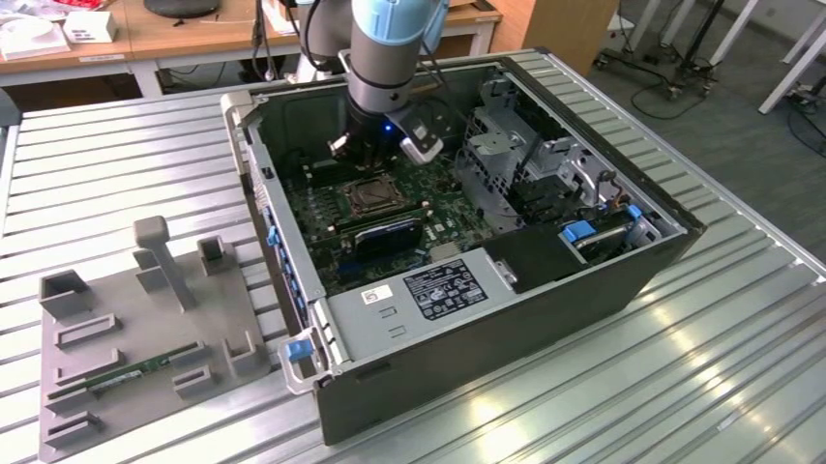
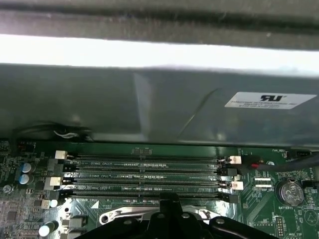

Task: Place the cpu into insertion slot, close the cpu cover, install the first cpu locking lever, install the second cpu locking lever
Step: 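Install the first cpu locking lever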

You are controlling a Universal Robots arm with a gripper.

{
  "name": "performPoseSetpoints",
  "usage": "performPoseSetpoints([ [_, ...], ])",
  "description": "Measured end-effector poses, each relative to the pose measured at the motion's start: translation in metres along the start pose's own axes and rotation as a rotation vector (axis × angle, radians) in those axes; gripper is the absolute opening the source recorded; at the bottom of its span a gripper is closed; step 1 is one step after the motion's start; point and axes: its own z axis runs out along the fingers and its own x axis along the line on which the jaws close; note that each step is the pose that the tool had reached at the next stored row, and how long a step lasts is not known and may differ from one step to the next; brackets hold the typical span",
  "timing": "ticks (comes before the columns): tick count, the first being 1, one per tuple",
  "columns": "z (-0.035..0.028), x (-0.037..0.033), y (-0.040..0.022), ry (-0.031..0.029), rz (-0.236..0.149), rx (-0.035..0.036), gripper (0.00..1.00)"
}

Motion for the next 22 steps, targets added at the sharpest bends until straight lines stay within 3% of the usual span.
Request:
performPoseSetpoints([
  [8,0.0023,-0.0001,0.0084,-0.0002,0.000,-0.0005,0.11],
  [14,0.0016,-0.0002,0.0093,-0.0001,0.000,-0.0004,0.11],
  [22,-0.0078,-0.0006,0.0119,-0.0001,0.000,0.0011,0.11],
])
